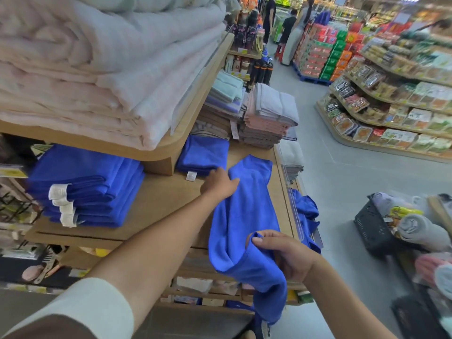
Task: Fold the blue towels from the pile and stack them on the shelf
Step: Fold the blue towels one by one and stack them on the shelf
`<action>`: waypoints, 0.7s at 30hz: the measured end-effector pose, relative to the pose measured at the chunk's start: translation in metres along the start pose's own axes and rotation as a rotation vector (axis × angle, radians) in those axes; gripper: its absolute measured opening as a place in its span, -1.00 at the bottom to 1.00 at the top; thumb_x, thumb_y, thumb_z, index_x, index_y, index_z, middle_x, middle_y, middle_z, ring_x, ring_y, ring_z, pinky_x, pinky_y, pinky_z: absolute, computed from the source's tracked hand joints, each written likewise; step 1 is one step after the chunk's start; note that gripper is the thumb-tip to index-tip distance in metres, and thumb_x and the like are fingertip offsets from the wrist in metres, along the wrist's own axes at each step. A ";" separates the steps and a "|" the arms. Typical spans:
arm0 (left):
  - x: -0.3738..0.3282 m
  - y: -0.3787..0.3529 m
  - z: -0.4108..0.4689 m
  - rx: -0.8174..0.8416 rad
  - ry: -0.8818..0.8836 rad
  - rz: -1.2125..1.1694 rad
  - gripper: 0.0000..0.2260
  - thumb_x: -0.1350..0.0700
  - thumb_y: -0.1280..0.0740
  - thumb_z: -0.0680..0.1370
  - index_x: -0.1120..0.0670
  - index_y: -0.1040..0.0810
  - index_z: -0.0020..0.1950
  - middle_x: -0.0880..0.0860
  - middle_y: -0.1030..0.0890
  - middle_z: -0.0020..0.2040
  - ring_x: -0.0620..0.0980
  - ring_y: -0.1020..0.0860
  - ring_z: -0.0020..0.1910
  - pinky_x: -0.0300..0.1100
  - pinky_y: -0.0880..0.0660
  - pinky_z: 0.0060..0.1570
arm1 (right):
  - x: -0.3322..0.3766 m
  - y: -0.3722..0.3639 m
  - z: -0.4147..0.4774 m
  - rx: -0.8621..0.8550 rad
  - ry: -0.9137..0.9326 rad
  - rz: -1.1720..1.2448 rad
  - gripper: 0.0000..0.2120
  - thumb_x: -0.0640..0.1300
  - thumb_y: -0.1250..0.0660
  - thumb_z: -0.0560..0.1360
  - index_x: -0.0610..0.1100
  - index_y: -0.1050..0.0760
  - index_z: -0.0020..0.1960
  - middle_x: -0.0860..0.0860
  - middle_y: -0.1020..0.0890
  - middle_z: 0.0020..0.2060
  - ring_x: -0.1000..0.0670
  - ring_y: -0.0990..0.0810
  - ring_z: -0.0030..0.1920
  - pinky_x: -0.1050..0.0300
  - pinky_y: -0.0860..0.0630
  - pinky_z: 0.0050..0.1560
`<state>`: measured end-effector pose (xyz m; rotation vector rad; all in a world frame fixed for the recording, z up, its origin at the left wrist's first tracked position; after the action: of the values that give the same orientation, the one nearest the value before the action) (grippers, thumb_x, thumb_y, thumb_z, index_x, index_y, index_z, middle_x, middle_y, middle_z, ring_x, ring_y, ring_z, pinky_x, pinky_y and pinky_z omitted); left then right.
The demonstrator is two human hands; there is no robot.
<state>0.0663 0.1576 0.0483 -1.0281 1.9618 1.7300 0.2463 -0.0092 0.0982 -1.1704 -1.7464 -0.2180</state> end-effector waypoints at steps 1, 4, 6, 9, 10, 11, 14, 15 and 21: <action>0.012 -0.007 0.000 0.067 0.048 0.033 -0.47 -0.20 -0.35 0.55 0.17 -0.46 0.34 0.16 -0.53 0.35 0.21 -0.52 0.32 -0.01 -0.48 0.19 | 0.000 0.002 -0.001 -0.038 0.011 0.026 -0.64 -0.04 -0.64 0.28 -0.20 -0.60 -0.08 -0.15 -0.64 -0.14 -0.11 -0.63 -0.14 0.04 -0.54 -0.06; 0.018 -0.020 0.006 0.150 0.023 -0.038 -0.68 -0.10 -0.38 0.55 0.12 -0.55 0.14 0.08 -0.62 0.12 0.14 -0.59 0.13 -0.08 -0.52 0.06 | -0.006 0.005 -0.006 -0.109 0.008 0.085 -0.65 -0.08 -0.60 0.28 -0.21 -0.57 -0.06 -0.16 -0.64 -0.12 -0.12 -0.63 -0.12 0.05 -0.55 -0.06; 0.004 -0.019 0.008 0.116 -0.020 -0.202 -0.86 0.11 -0.32 0.57 0.13 -0.51 -0.15 0.07 -0.54 -0.18 0.08 -0.52 -0.08 -0.13 -0.41 -0.23 | -0.014 0.006 -0.008 -0.151 -0.013 0.105 -0.64 -0.09 -0.61 0.25 -0.21 -0.55 -0.09 -0.13 -0.65 -0.18 -0.08 -0.65 -0.17 0.10 -0.58 -0.13; -0.023 -0.012 0.015 -0.031 -0.172 -0.321 -0.81 0.21 -0.22 0.59 0.16 -0.63 0.05 0.11 -0.52 -0.19 0.12 -0.49 -0.10 -0.09 -0.34 -0.19 | -0.023 0.009 -0.014 -0.169 -0.003 0.132 -0.63 -0.10 -0.61 0.25 -0.20 -0.53 -0.08 -0.10 -0.66 -0.23 -0.05 -0.66 -0.22 0.12 -0.58 -0.20; -0.037 -0.007 0.012 -0.112 -0.296 -0.215 -0.75 0.19 -0.22 0.58 0.11 -0.65 0.15 0.12 -0.56 -0.13 0.16 -0.51 -0.06 -0.07 -0.38 -0.14 | -0.024 0.010 -0.017 -0.163 0.009 0.136 -0.69 -0.10 -0.60 0.28 -0.19 -0.57 -0.10 -0.09 -0.67 -0.23 -0.04 -0.67 -0.23 0.12 -0.59 -0.19; -0.051 -0.005 0.008 -0.178 -0.473 -0.022 -0.73 0.16 -0.24 0.57 0.05 -0.67 0.19 0.13 -0.59 -0.07 0.17 -0.53 0.00 -0.04 -0.42 -0.08 | -0.024 0.012 -0.019 -0.149 0.024 0.140 -0.77 -0.09 -0.58 0.31 -0.17 -0.62 -0.14 -0.08 -0.68 -0.24 -0.03 -0.68 -0.23 0.13 -0.60 -0.20; -0.072 -0.029 -0.010 0.015 -0.971 0.572 -0.74 0.00 -0.28 0.54 -0.13 -0.69 0.15 0.04 -0.56 0.08 0.10 -0.50 0.13 -0.04 -0.41 -0.04 | -0.027 0.021 -0.024 -0.140 0.034 0.149 -0.77 -0.07 -0.63 0.33 -0.14 -0.62 -0.19 -0.07 -0.66 -0.26 -0.02 -0.67 -0.26 0.15 -0.58 -0.24; -0.069 -0.039 -0.014 0.136 -0.992 0.665 -0.73 -0.06 -0.29 0.52 -0.16 -0.68 0.15 0.01 -0.55 0.13 0.07 -0.50 0.15 -0.07 -0.40 -0.05 | -0.029 0.025 -0.025 -0.156 0.029 0.148 -0.73 -0.05 -0.66 0.31 -0.14 -0.61 -0.18 -0.07 -0.65 -0.25 -0.03 -0.66 -0.26 0.15 -0.58 -0.24; -0.044 -0.042 -0.007 0.084 -0.761 0.347 -0.84 -0.12 -0.20 0.58 -0.06 -0.42 -0.03 0.04 -0.66 -0.01 0.16 -0.62 -0.02 -0.07 -0.38 -0.22 | -0.039 0.042 -0.028 -0.253 0.018 0.158 -0.64 0.00 -0.70 0.27 -0.12 -0.61 -0.11 -0.21 -0.63 -0.02 -0.20 -0.61 0.03 -0.04 -0.51 0.11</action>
<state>0.1272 0.1642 0.0486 0.0471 1.7193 1.8087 0.2988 -0.0281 0.0665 -1.4773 -1.6348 -0.3612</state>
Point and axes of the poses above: each hand's wrist, its own z-axis towards the middle knuckle, its own y-axis out of the back of the hand, x = y × z, the point moved 3 cm from there along z, towards the middle knuckle
